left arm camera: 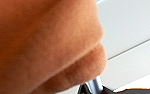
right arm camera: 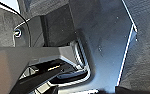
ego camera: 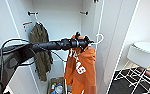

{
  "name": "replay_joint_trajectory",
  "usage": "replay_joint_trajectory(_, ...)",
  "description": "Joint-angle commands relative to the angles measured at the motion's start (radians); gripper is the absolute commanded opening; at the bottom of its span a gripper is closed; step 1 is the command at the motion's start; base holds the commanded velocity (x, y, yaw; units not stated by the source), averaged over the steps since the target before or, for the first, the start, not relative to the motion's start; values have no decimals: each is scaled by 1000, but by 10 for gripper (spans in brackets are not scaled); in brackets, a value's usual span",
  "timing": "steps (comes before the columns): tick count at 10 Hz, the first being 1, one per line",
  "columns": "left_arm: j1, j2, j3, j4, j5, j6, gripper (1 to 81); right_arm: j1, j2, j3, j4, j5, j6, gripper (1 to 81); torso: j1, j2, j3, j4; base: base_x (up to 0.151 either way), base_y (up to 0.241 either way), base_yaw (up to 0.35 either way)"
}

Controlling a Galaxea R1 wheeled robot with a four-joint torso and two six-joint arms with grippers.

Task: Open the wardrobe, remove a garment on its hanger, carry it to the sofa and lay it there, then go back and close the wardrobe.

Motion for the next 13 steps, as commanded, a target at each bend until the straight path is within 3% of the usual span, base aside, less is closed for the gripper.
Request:
replay_joint_trajectory(1, -201, -32, 52, 91, -60, 33, 10, 38, 6, 8, 8, -57, 0, 811, 0, 0, 0, 0, 0, 0, 0)
replay_joint_trajectory(7, -143, -147, 138, 96, -60, 34, 10, 36, 7, 8, 8, -28, -1, 811, 0, 0, 0, 0, 0, 0, 0)
replay_joint_trajectory(9, -143, -156, 143, 102, -58, 34, 10, 36, 7, 8, 6, -28, -1, 811, 0, 0, 0, 93, 0, 0, 0)
replay_joint_trajectory(10, -143, -156, 143, 102, -58, 34, 10, 36, 6, 8, 8, -28, -1, 811, 0, 0, 0, 104, 0, 0, 0)
replay_joint_trajectory(13, -142, -156, 143, 105, -57, 34, 10, 39, 6, 8, 8, -28, -1, 811, 0, 0, 0, 194, 0, 0, 0)
